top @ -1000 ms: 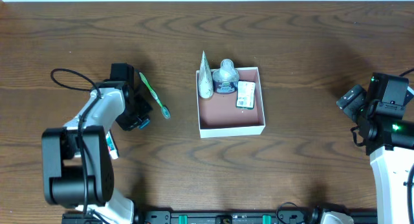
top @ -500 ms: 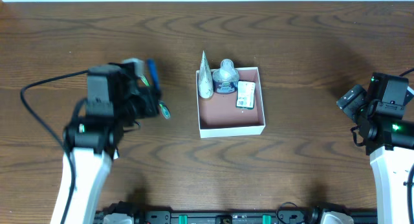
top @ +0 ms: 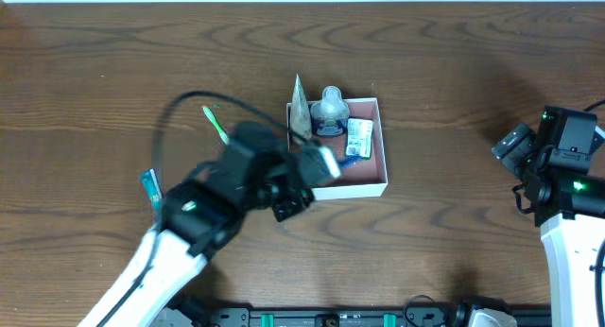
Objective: Pack container
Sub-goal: 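Carry the blue razor into the box and release it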
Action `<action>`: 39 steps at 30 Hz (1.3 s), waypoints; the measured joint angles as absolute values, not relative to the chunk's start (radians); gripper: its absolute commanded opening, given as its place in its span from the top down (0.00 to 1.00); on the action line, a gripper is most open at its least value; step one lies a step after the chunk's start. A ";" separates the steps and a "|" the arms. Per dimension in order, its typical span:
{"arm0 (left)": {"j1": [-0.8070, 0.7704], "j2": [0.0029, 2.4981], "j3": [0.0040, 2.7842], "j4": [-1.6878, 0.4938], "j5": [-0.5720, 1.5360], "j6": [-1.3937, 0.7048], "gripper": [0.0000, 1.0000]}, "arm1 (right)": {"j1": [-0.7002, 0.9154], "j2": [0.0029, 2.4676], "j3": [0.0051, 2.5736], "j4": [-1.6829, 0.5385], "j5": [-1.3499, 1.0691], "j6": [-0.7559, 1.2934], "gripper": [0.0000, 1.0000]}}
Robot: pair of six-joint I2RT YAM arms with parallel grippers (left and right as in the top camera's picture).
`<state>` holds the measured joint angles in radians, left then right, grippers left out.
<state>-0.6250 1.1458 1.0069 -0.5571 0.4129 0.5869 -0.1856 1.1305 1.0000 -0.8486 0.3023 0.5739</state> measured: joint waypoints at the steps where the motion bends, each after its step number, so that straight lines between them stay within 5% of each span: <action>1: -0.641 1.179 1.007 -0.548 0.406 0.635 0.94 | -0.186 1.131 1.000 -0.849 0.303 0.574 0.01; 12: -0.689 1.441 1.007 -0.323 0.197 0.830 0.93 | -0.186 1.131 1.000 -0.849 0.302 0.574 0.01; 15: -0.690 1.475 1.007 -0.305 0.126 0.848 0.59 | -0.186 1.131 1.000 -0.848 0.302 0.574 0.01; 31: -0.731 1.406 1.007 -0.289 -0.005 0.756 0.26 | -0.186 1.131 1.000 -0.849 0.303 0.574 0.01; 33: -0.767 1.330 1.007 -0.289 -0.007 0.700 0.15 | -0.186 1.131 1.000 -0.849 0.303 0.574 0.01; 34: -0.798 1.274 1.007 -0.292 -0.007 0.652 0.01 | -0.186 1.131 1.000 -0.848 0.303 0.574 0.01; 39: -0.893 1.044 1.007 -0.337 -0.004 0.476 0.02 | -0.186 1.131 1.000 -0.848 0.302 0.574 0.01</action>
<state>-0.8928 1.0435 1.0065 -0.3370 -0.0036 0.4759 -0.1856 1.1305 1.0000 -0.8482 0.3023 0.5739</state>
